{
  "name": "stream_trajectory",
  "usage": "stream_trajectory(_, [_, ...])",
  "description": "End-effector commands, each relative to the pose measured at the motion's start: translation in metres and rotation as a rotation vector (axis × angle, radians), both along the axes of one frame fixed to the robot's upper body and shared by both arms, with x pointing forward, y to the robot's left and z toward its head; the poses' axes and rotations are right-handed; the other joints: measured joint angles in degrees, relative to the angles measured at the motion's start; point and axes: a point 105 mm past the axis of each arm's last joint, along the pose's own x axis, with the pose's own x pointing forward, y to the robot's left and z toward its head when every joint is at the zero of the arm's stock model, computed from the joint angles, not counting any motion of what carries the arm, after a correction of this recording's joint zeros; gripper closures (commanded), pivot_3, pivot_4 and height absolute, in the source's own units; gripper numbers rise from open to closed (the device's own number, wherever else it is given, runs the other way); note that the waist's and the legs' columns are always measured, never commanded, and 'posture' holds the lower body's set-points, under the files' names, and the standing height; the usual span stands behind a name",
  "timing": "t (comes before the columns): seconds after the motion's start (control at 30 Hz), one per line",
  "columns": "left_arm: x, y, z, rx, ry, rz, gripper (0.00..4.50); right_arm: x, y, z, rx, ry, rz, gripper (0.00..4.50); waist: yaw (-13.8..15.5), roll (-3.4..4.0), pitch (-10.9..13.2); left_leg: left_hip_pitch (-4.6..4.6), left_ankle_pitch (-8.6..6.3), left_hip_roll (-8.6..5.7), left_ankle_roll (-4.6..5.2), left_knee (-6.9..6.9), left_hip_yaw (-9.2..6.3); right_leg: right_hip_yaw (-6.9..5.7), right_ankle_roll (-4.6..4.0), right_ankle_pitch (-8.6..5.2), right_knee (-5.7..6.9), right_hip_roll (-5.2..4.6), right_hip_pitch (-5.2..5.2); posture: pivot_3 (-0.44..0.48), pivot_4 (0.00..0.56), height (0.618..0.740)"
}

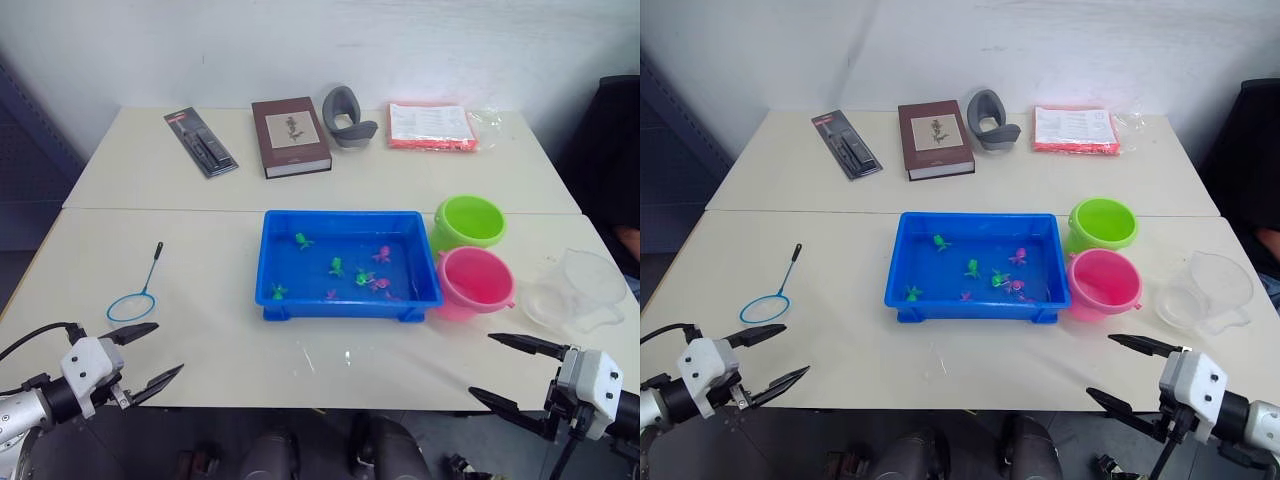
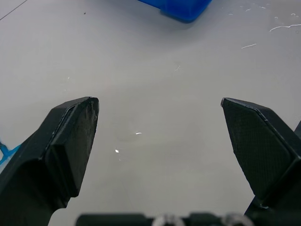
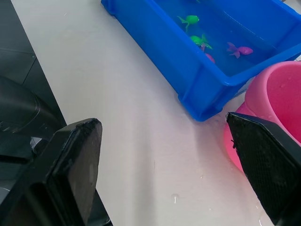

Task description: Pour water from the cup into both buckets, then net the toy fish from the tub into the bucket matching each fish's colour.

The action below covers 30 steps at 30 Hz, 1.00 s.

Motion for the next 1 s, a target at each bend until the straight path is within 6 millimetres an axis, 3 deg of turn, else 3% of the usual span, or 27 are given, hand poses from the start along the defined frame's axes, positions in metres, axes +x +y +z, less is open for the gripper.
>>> stream_trajectory(0.03, [0.002,-0.018,0.013,-0.061,0.002,-0.088,0.02,-0.003,-0.005,0.008,0.068,-0.033,-0.074,0.00,0.06,0.00,0.00,0.00,0.00,0.00,0.00,0.00,0.00,0.00,0.00,0.00,0.00,0.00,0.00,0.000,0.150,0.740])
stream_trajectory(0.13, [0.006,-0.061,0.038,-0.224,0.027,-0.279,0.02,-0.010,-0.026,0.018,0.216,-0.096,-0.338,0.00,1.03,0.03,0.03,-0.03,0.00,0.00,-0.01,-0.01,-0.03,0.01,-0.02,-0.01,0.03,-0.01,-0.02,0.000,0.150,0.740])
stream_trajectory(0.27, [0.016,-0.089,0.060,-0.314,-0.024,-0.345,0.02,-0.023,-0.051,0.022,0.344,-0.175,-0.643,0.00,1.08,0.15,-0.03,0.03,-0.02,-0.01,-0.06,0.00,0.05,0.21,-0.02,-0.01,0.07,-0.02,-0.02,0.000,0.150,0.740])
stream_trajectory(0.4, [0.021,-0.124,0.073,-0.366,-0.039,-0.456,0.02,-0.033,-0.077,0.009,0.385,-0.187,-0.920,0.00,-0.15,0.29,-0.08,0.11,-0.02,0.00,-0.10,-0.08,0.22,0.30,-0.02,-0.01,0.16,0.03,-0.04,0.000,0.150,0.740])
stream_trajectory(0.53, [0.033,-0.149,0.086,-0.402,-0.067,-0.522,0.02,-0.026,-0.116,-0.005,0.404,-0.158,-1.243,0.00,-0.61,0.28,-0.08,0.09,-0.01,-0.02,-0.10,-0.17,0.52,0.61,-0.02,-0.01,0.29,0.10,-0.05,0.000,0.150,0.740])
stream_trajectory(0.73, [0.041,-0.174,0.098,-0.432,-0.073,-0.591,0.02,0.006,-0.145,-0.003,0.479,-0.135,-1.318,0.00,-1.08,0.32,-0.09,0.08,0.08,-0.02,-0.18,-0.16,0.77,0.85,-0.02,-0.02,0.44,0.33,-0.21,0.000,0.150,0.740])
stream_trajectory(1.0, [0.040,-0.180,0.099,-0.424,-0.063,-0.599,0.02,0.041,-0.170,-0.013,0.496,-0.057,-1.386,0.00,-1.27,0.31,-0.09,0.10,0.18,0.09,-0.27,-0.17,1.01,1.33,-0.01,-0.01,0.50,0.86,-0.33,0.000,0.150,0.740])
